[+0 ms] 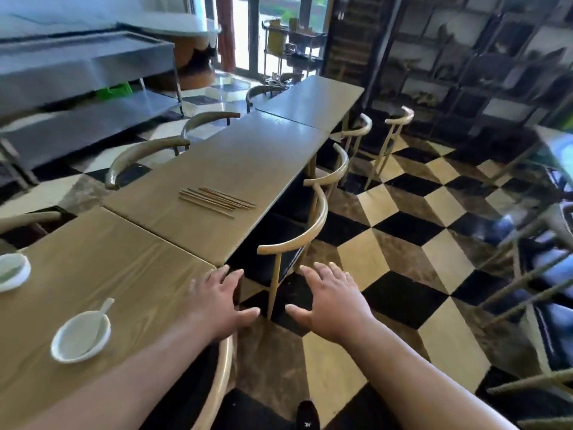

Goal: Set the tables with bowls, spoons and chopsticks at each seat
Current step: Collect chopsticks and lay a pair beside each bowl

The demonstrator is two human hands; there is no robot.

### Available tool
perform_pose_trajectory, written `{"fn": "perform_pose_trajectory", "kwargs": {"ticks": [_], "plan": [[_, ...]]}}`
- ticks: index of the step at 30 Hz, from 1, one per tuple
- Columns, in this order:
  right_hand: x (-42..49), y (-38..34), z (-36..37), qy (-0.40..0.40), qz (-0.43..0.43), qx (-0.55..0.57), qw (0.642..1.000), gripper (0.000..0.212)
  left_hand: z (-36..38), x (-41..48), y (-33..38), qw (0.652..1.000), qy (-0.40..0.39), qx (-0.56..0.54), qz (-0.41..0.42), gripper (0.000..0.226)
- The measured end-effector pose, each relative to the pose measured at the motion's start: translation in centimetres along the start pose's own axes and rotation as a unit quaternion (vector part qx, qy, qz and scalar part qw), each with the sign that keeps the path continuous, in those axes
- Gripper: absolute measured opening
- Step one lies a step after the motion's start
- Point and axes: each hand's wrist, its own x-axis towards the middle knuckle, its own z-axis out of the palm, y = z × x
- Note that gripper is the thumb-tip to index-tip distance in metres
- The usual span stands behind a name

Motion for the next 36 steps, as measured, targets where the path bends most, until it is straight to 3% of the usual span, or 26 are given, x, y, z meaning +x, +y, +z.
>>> {"fn": "perform_pose_trajectory", "kwargs": {"ticks": [11,22,27,32,36], "plan": [[22.0,7.9,-6.1,-0.048,-0.096,-0.019,0.994,0.094,-4.7,15.7,2.7,0.991,0.018,-0.042,-0.126,0.102],[41.5,-2.0,-6.4,-0.082,-0.209,-0.073,0.972,0.095,-6.4,28.5,-4.7,0.974,-0.005,-0.089,-0.21,0.102],[50.6,-7.1,-5.3,-0.116,-0.201,-0.081,0.969,0.093,-6.3,37.1,-10.3,0.962,-0.013,-0.142,-0.231,0.105],[59.1,-10.1,-1.8,-0.182,-0.135,-0.057,0.972,0.08,-4.9,44.4,-14.3,0.949,-0.039,-0.189,-0.249,0.098],[64.1,-10.4,2.1,-0.219,-0.063,-0.055,0.972,0.062,-2.1,49.1,-16.6,0.884,-0.002,-0.331,-0.329,0.08]]}}
